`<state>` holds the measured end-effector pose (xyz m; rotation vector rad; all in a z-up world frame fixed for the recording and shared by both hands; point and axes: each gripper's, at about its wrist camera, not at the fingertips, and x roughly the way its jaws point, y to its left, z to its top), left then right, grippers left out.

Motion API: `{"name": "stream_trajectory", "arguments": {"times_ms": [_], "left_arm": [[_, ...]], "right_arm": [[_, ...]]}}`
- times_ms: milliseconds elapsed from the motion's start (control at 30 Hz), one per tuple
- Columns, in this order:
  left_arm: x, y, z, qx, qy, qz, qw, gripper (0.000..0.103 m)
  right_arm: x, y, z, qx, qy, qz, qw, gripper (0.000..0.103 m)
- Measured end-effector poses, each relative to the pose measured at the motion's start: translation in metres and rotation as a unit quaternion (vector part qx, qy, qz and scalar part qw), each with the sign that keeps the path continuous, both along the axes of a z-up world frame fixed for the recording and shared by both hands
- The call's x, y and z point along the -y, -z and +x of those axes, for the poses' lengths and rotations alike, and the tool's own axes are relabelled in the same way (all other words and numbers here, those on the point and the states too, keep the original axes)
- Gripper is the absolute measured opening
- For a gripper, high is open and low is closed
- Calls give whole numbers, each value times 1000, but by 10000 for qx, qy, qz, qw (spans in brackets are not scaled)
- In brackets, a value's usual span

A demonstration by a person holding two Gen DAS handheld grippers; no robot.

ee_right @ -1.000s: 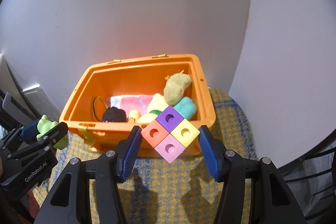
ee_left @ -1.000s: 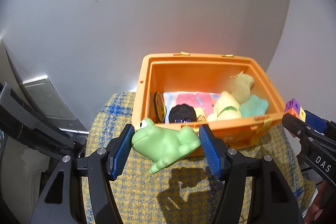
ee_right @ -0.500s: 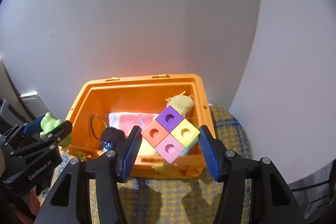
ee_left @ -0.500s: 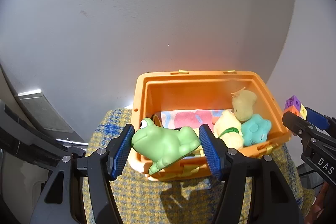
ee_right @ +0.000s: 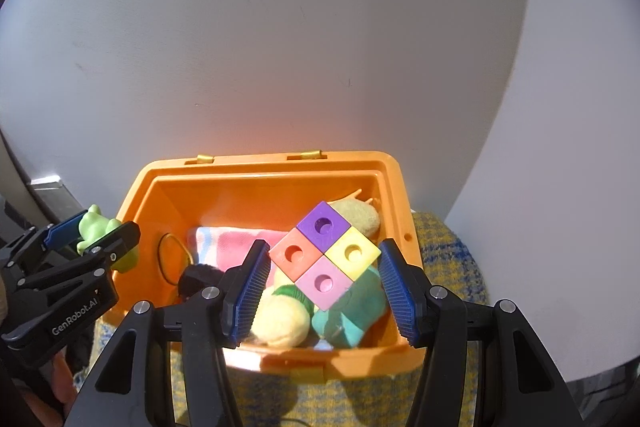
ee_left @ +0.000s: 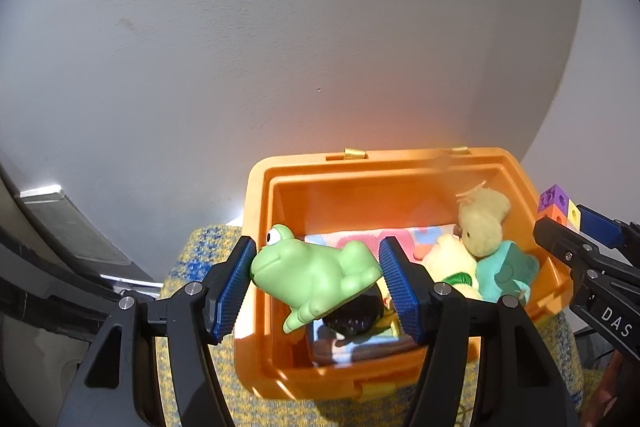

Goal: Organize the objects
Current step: 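Carry the frog and cube block over the crate and open both tools, then lift both open tools out of the crate and back from it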

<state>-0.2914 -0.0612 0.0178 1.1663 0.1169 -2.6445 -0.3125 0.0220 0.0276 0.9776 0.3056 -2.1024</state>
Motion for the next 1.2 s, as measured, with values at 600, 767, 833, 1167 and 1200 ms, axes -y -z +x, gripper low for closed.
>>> {"name": "stream_trajectory", "arguments": {"times_ms": [600, 767, 833, 1167, 1200], "left_arm": [[9, 8, -20, 148, -277, -91, 9995, 102], [4, 6, -12, 195, -335, -178, 9991, 102], [1, 5, -8, 210, -341, -178, 9990, 103], [0, -3, 23, 288, -437, -127, 9985, 103], [-1, -4, 27, 287, -439, -135, 9985, 103]], "right_arm": [[12, 5, -14, -76, 175, 124, 9997, 92], [8, 2, -11, -84, 228, 162, 9996, 92], [7, 2, -11, -62, 226, 167, 9996, 93], [-13, -4, 11, -27, 226, 184, 9996, 93], [-16, -6, 14, -38, 219, 182, 9996, 93]]}}
